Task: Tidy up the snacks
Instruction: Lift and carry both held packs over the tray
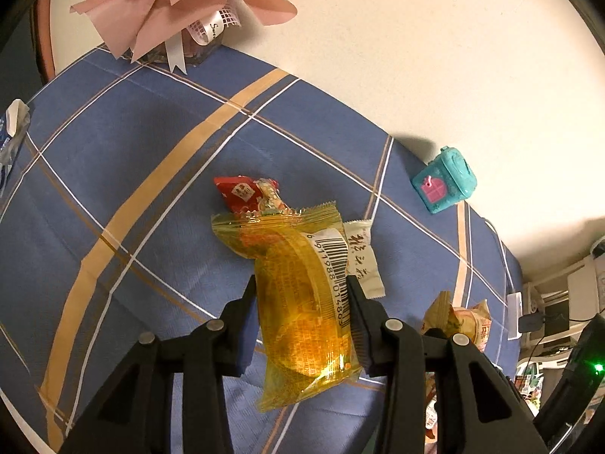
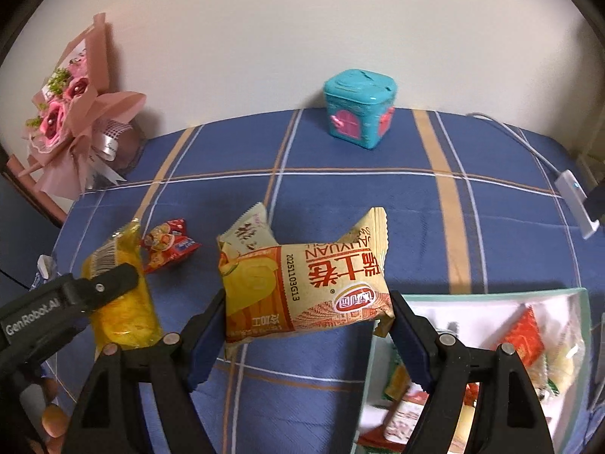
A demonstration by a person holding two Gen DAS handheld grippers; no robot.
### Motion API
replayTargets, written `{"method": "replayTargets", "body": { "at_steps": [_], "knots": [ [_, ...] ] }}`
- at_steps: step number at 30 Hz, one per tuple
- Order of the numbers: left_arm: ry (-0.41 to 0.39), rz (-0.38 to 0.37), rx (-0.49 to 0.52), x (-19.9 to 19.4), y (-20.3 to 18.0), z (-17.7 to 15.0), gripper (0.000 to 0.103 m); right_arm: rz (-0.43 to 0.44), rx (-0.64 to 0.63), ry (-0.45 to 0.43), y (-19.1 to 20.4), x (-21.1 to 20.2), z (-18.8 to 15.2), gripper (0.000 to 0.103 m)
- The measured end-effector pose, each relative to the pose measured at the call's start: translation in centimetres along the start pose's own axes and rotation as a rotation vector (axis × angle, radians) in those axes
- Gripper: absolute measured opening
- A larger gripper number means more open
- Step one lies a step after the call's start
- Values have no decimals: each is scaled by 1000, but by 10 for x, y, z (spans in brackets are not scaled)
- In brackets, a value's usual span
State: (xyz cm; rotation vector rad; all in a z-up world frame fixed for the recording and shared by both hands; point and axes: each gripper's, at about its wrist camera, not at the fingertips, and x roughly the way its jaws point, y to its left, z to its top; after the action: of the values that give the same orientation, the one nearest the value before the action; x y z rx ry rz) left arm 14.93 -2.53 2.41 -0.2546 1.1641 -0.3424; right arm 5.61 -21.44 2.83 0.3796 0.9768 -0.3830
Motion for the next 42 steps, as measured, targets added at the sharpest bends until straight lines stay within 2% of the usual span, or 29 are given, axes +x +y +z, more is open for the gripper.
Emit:
{"method": "replayTargets", "body": {
  "at_steps": [24, 33, 42],
  "knots": [
    [54, -41, 132, -24, -59, -60, 44, -83, 159, 10, -80, -54, -21, 82],
    [93, -73, 254, -19, -110, -86, 44, -126, 296, 3, -150, -75, -31, 82],
    [138, -98, 417, -14, -170, -129, 44, -187, 418, -4, -220, -93, -44, 82]
  ]
}}
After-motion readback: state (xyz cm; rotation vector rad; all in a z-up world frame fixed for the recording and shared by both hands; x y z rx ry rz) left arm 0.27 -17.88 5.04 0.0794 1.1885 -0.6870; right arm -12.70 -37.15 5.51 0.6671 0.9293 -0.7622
